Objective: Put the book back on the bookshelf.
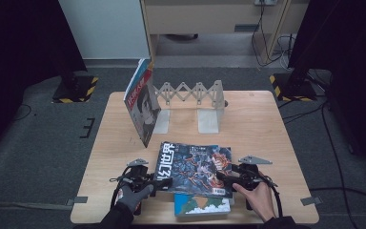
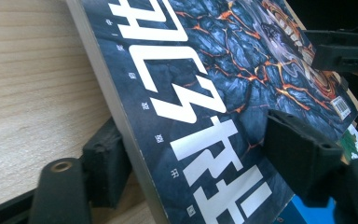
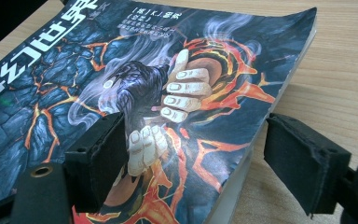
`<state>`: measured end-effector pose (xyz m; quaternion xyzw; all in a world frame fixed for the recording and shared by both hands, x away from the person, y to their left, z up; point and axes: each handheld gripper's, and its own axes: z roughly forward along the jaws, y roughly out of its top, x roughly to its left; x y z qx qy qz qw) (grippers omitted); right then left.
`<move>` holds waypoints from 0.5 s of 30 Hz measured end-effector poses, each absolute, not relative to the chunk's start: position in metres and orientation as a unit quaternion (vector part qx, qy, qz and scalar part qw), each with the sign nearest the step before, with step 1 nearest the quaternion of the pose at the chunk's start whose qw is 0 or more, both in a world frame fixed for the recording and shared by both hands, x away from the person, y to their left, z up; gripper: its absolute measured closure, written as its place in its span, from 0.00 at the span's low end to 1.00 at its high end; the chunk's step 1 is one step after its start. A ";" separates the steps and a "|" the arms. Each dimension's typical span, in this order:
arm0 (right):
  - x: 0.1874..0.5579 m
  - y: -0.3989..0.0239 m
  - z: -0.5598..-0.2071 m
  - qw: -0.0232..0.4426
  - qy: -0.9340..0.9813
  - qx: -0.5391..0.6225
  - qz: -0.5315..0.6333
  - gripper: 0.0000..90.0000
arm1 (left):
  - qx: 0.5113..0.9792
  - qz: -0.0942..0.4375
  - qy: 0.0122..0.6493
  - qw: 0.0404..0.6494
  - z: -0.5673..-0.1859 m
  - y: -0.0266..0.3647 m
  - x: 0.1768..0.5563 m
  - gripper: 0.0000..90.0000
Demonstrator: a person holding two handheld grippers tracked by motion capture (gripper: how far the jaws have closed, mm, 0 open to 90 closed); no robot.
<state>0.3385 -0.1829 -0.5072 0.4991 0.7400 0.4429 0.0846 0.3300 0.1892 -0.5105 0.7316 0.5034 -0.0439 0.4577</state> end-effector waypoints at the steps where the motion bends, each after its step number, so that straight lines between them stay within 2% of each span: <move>1: 0.338 -0.183 -0.507 0.085 0.740 0.499 0.443 0.24 | 0.731 -0.042 0.502 0.460 -0.509 0.190 0.330 0.35; 9: 0.339 -0.183 -0.508 0.087 0.738 0.501 0.444 0.24 | 0.694 -0.061 0.496 0.518 -0.495 0.197 0.328 0.40; 15: 0.339 -0.183 -0.508 0.086 0.737 0.502 0.445 0.24 | 0.694 -0.070 0.477 0.534 -0.491 0.194 0.332 0.40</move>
